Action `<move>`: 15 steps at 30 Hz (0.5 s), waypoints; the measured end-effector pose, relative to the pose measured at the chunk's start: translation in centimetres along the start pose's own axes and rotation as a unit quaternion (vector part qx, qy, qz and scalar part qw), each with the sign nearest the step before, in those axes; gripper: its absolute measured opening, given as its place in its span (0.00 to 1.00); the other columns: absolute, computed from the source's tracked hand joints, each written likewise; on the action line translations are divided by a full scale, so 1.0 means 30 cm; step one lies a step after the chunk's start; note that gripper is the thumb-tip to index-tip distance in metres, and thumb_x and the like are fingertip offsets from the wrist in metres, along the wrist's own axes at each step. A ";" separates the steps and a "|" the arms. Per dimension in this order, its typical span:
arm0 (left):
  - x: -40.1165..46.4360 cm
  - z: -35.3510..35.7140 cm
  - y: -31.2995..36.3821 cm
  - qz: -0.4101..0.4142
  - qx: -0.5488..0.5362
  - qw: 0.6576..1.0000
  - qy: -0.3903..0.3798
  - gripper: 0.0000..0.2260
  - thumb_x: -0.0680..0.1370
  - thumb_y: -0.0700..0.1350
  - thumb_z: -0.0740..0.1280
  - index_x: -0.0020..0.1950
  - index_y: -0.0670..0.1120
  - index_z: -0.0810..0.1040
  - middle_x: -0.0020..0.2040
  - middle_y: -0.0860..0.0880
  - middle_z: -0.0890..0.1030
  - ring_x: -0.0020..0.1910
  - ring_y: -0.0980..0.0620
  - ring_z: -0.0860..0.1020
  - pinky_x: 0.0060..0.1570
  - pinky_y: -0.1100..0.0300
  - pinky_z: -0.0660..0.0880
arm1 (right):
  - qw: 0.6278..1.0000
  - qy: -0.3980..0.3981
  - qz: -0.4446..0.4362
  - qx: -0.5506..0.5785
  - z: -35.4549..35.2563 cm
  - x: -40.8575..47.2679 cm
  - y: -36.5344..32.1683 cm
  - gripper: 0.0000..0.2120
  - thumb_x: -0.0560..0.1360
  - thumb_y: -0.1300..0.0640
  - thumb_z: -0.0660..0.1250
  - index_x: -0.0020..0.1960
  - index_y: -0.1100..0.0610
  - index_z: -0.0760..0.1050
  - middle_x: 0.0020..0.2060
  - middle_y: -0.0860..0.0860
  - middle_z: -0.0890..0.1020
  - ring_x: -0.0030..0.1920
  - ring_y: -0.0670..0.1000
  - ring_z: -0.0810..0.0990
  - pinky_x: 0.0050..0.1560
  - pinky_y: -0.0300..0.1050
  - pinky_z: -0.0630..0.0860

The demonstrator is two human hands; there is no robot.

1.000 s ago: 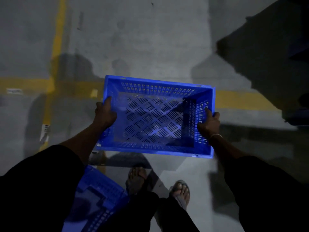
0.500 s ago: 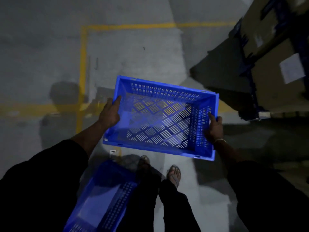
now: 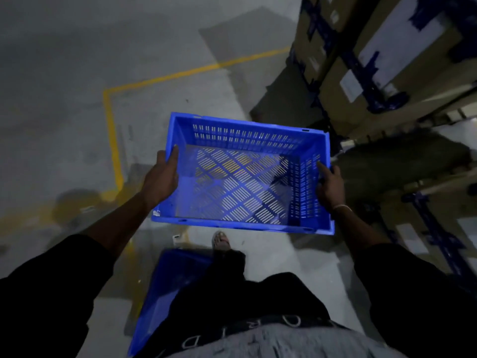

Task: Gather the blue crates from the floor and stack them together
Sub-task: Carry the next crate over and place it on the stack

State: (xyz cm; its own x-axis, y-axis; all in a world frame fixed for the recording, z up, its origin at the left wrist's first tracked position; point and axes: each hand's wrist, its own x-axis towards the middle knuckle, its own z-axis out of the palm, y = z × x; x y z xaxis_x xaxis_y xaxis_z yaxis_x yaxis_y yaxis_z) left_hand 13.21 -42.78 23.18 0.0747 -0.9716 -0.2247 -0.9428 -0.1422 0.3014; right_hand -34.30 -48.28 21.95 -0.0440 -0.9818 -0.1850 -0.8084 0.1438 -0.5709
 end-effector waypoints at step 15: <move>-0.181 0.192 0.582 0.207 -0.050 0.977 -0.012 0.35 0.77 0.37 0.64 0.82 0.51 0.55 0.79 0.45 0.57 0.58 0.34 0.78 0.49 0.48 0.75 | 0.968 0.178 0.165 0.058 -0.324 -0.728 0.536 0.25 0.75 0.60 0.60 0.72 0.55 0.72 0.61 0.62 0.71 0.56 0.64 0.77 0.61 0.47 0.70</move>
State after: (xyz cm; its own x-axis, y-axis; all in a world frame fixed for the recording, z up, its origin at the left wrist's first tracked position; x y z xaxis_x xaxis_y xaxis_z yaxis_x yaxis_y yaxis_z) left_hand -5.52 -38.90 24.31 -0.3145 -0.9454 -0.0855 -0.8547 0.2428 0.4589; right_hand -52.04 -25.73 24.58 -0.5052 -0.8574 -0.0977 -0.6455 0.4506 -0.6167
